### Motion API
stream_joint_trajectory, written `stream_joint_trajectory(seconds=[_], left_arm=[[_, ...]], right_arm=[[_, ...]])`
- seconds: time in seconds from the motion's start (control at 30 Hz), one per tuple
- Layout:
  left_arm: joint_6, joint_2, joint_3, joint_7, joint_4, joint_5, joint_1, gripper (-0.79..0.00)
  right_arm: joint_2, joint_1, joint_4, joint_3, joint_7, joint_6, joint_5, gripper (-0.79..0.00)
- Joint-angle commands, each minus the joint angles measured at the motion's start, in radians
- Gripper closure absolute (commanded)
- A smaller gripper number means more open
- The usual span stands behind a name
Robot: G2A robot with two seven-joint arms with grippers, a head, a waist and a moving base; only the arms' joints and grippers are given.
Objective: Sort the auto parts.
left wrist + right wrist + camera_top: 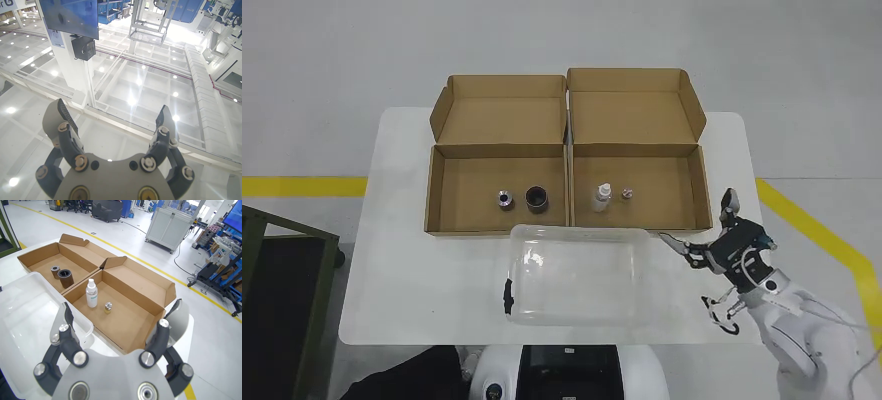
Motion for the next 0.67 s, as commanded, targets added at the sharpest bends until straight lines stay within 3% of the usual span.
stream_joint_trajectory(seconds=[0.0, 0.27, 0.63], left_arm=[[0.000, 0.000, 0.000, 0.000, 0.000, 0.000, 0.000, -0.785], [0.000, 0.000, 0.000, 0.000, 0.000, 0.000, 0.000, -0.785], [0.000, 0.000, 0.000, 0.000, 0.000, 0.000, 0.000, -0.785]], right_arm=[[0.002, -0.022, 0.003, 0.019, -0.021, 0.000, -0.001, -0.785], [0.005, -0.100, 0.007, 0.075, -0.099, 0.012, -0.022, -0.785], [0.005, -0.100, 0.007, 0.075, -0.099, 0.012, -0.022, -0.785]])
